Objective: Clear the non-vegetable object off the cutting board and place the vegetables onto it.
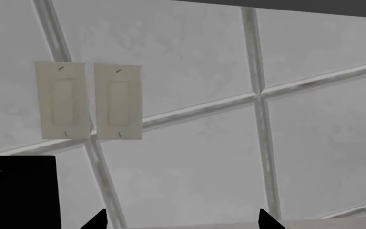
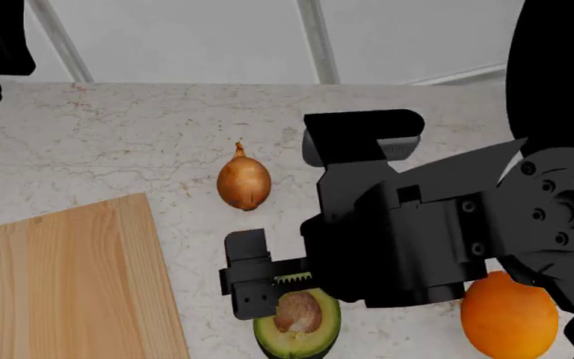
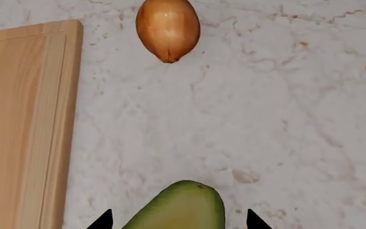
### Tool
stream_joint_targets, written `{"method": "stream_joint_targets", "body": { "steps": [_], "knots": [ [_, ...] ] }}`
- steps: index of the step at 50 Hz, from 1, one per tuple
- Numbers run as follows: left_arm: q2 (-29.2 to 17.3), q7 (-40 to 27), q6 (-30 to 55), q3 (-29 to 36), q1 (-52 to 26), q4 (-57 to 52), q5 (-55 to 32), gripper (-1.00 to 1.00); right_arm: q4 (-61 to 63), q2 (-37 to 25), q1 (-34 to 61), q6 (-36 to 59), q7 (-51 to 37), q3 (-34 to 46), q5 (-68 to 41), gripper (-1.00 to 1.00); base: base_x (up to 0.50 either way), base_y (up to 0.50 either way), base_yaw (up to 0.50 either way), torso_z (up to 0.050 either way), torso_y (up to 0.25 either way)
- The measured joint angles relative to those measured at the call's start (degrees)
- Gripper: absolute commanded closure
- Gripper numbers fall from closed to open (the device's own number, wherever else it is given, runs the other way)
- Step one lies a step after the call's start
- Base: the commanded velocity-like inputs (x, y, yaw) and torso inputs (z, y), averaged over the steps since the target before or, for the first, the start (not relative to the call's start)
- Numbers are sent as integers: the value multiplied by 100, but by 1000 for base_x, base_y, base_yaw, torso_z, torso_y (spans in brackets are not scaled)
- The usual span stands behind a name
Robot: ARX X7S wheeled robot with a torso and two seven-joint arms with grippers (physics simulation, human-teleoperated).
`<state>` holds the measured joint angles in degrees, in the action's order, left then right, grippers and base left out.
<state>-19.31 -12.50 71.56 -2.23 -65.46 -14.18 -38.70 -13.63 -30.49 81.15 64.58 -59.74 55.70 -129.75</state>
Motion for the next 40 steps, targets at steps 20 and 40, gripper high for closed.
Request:
{"method": "stream_joint_targets", "body": {
  "steps": [20,40],
  "knots": [
    [-38,-37,-52,12,73,-11,-48,-100,278,-121,-538,-211,94,38,-138,-100,0,0,0,0,0],
    [-73,-91,-49,-6,66,-42,-125,-100,443,-146,-156,-101,-211,161,-472,100,-1,0,0,0,0]
  ]
}}
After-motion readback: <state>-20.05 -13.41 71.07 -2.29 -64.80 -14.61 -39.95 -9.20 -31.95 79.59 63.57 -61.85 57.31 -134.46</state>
